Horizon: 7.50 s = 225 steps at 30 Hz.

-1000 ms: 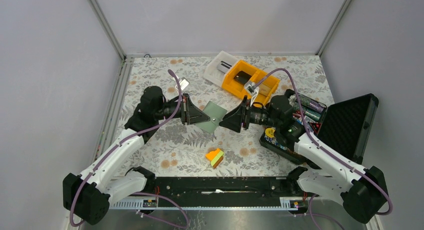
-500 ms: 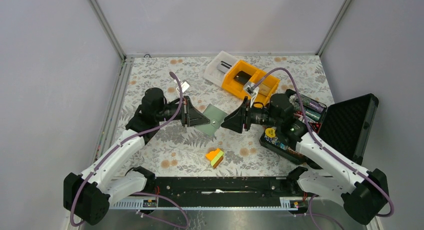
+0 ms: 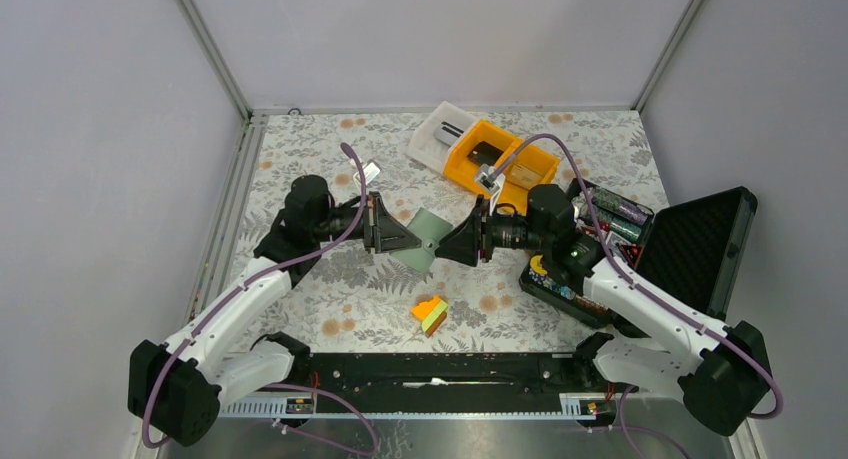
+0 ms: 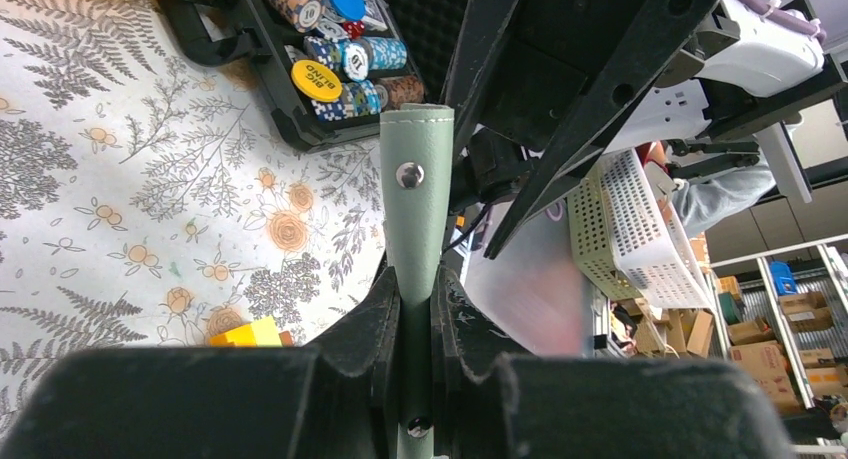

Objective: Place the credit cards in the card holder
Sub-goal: Open the card holder, then place the card holder at the center of the board.

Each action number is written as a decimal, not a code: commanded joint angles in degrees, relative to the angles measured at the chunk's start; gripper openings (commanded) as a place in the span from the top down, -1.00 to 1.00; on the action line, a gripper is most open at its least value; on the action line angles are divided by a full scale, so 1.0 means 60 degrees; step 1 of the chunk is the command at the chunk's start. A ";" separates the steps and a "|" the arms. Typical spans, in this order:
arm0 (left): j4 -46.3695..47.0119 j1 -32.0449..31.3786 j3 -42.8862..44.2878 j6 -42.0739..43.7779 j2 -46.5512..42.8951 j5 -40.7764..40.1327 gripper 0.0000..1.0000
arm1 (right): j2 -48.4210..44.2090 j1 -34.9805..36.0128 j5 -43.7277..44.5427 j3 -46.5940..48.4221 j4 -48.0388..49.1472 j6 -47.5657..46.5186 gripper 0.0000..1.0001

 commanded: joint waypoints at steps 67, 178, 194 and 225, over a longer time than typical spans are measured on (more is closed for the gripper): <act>-0.1089 0.1160 0.0220 -0.0147 0.1731 -0.0885 1.00 | 0.1942 0.5592 0.5859 0.2113 -0.2417 -0.5728 1.00; 0.1588 -0.0991 -0.2596 0.0092 0.1530 -0.7660 -0.86 | 0.3825 0.1026 0.3622 -0.0121 0.0630 0.1240 1.00; 0.1354 -0.1308 -0.2169 0.0307 0.2236 -0.7958 -0.37 | 0.3581 0.1028 0.3862 -0.0306 0.0448 0.1197 1.00; 0.0384 -0.1772 -0.1808 0.1041 0.2223 -0.9472 -0.02 | 0.3594 0.1016 0.4338 -0.0170 -0.0173 0.0913 1.00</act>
